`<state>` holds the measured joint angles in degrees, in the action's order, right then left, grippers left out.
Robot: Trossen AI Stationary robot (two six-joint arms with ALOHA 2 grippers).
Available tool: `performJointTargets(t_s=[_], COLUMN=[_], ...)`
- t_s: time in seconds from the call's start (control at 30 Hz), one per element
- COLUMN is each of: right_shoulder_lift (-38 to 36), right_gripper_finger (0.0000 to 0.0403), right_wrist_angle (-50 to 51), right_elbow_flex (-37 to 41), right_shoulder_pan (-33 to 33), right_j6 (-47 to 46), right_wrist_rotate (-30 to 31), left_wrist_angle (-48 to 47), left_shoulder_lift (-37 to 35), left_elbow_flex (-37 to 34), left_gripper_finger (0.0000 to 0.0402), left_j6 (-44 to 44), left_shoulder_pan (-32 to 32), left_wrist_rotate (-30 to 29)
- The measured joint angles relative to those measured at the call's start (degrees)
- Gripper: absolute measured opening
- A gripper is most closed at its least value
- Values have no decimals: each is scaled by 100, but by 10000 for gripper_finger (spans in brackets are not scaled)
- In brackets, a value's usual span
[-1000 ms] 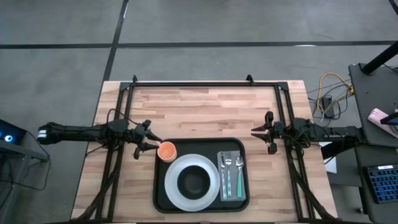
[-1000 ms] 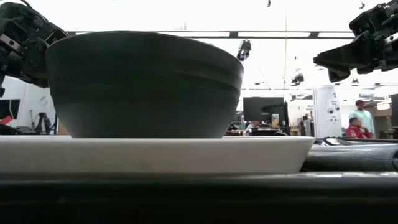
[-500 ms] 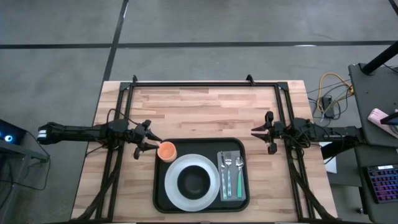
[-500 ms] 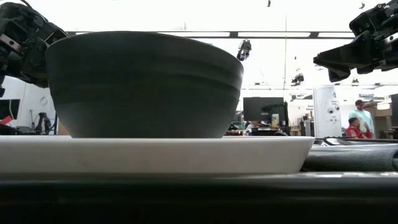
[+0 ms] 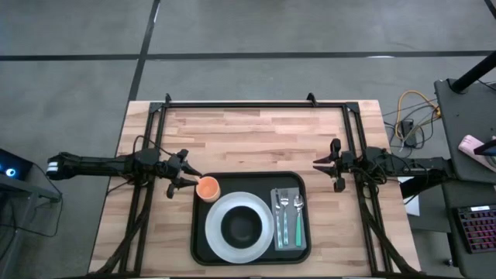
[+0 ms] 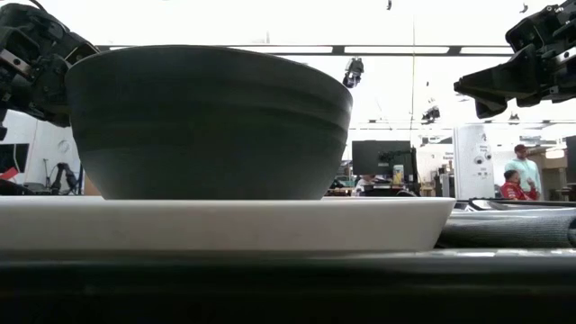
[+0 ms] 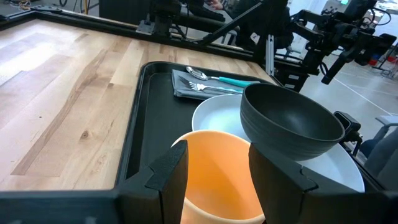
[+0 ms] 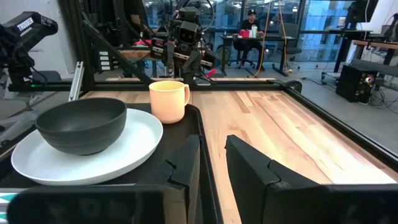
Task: Set up tray
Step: Return to Home Position
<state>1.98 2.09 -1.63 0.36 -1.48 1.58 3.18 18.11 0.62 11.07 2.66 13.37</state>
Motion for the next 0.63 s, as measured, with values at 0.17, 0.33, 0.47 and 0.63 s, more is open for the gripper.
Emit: performJointTargets(t_s=[0.17,0.33,0.47,0.63], right_shoulder_lift=[0,0,0,-2], right_gripper_finger=[77,83,84,76], right_wrist_angle=[0,0,0,0], right_elbow_flex=[0,0,-1,0], right_shoulder_pan=[0,0,0,-2], right_j6=[0,0,0,0], right_wrist_rotate=[0,0,-2,-2], left_wrist_angle=[0,0,0,0], left_shoulder_lift=[-1,0,-2,-2], left_elbow_flex=[0,0,0,0], left_gripper_finger=[151,151,151,151], left_j6=[1,2,2,2], left_shoulder_pan=[0,0,0,-2], left_wrist_rotate=[-1,0,0,0])
